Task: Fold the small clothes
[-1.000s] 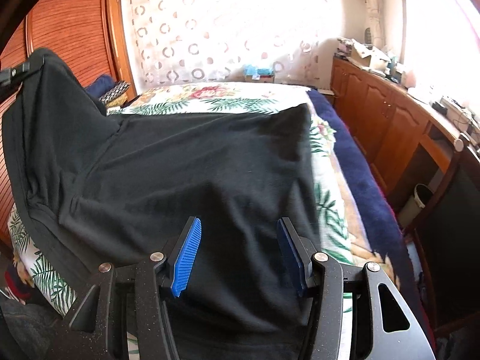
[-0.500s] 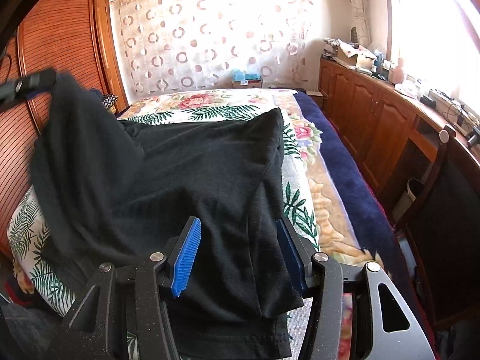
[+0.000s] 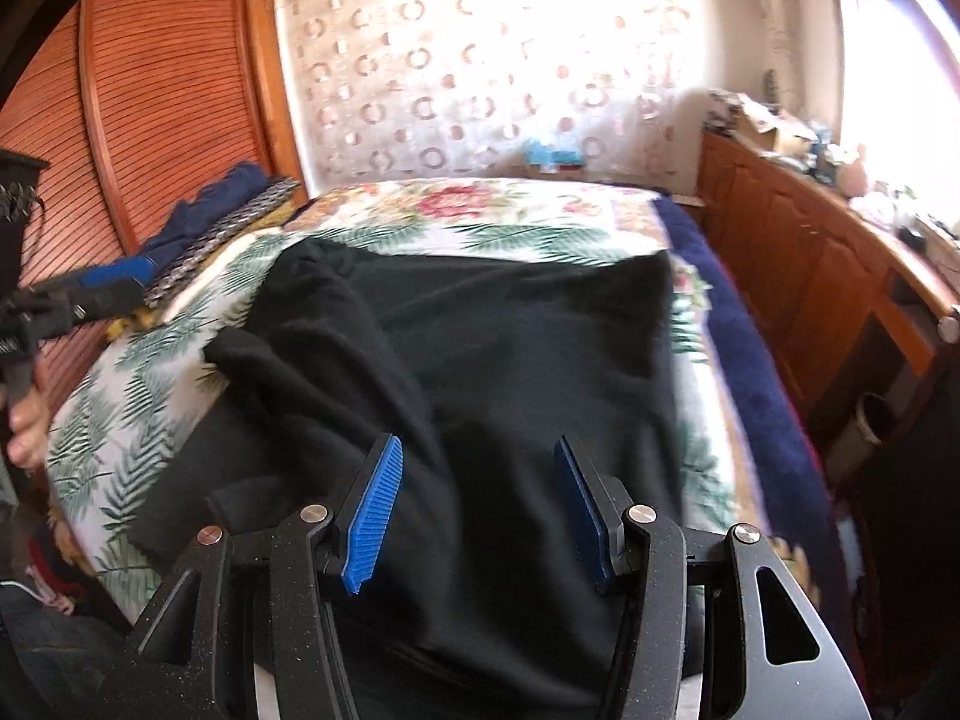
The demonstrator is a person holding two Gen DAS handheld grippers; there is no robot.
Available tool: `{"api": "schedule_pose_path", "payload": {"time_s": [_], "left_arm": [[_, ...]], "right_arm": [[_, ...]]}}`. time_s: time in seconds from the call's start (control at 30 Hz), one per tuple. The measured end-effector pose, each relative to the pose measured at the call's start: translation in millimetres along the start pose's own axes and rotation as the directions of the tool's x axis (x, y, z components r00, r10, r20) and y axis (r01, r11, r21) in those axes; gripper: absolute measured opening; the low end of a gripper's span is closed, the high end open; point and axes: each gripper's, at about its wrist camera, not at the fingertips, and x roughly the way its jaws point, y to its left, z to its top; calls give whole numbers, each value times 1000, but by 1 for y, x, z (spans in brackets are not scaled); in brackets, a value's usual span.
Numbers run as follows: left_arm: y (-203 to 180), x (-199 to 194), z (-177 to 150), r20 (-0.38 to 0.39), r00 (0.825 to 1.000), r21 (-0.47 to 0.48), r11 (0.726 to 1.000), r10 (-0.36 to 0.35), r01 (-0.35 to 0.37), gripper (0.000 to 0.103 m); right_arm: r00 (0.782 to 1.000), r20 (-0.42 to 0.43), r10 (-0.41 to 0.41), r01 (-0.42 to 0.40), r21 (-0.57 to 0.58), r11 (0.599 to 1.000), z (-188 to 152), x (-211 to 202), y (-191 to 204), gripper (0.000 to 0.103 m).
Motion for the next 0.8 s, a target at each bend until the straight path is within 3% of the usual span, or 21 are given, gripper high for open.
{"api": "schedule_pose_path", "payload": {"time_s": [0.13, 0.43, 0.53, 0.57, 0.8], "left_arm": [[14, 0, -13, -18, 1000, -31, 999, 25, -26, 73], [33, -4, -26, -13, 999, -61, 997, 43, -44, 73], [34, -5, -27, -8, 999, -60, 997, 45, -45, 73], [34, -6, -26, -5, 999, -61, 997, 45, -45, 73], [32, -8, -25, 8, 999, -57, 997, 45, -44, 73]], "right_arm": [[997, -52, 56, -58, -32, 998, -1, 18, 12, 55], [987, -139, 84, -90, -37, 995, 3, 56, 15, 54], [983, -132, 129, -138, -63, 988, 5, 56, 19, 19], [984, -121, 131, -141, -75, 987, 5, 54, 21, 14], [987, 13, 159, -157, -79, 984, 14, 12, 11, 11]]}}
